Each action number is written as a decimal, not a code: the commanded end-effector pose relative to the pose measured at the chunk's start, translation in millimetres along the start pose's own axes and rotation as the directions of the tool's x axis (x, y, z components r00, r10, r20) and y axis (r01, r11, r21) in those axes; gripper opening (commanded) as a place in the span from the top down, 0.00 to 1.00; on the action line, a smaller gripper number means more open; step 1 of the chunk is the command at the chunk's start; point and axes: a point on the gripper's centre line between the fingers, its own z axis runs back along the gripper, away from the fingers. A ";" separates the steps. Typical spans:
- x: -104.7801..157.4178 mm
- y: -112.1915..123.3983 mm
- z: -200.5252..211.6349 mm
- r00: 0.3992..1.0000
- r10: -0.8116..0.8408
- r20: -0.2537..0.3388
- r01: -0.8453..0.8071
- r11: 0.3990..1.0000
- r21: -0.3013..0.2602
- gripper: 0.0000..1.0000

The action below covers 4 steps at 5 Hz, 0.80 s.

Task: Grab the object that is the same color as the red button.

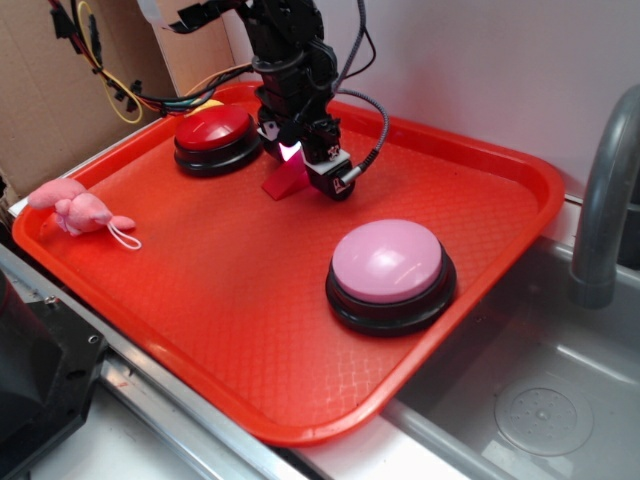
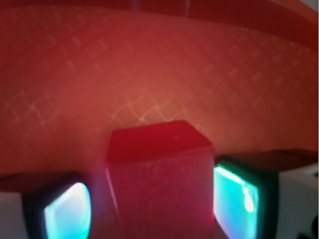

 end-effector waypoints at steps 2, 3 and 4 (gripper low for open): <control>0.6 0.3 38.8 0.996 0.083 0.014 -0.084 0.994 0.066 1.00; -13.8 -4.2 78.2 0.983 0.181 0.035 -0.178 0.982 -0.060 1.00; -36.0 -18.1 112.7 0.969 0.246 -0.014 -0.246 0.966 -0.080 1.00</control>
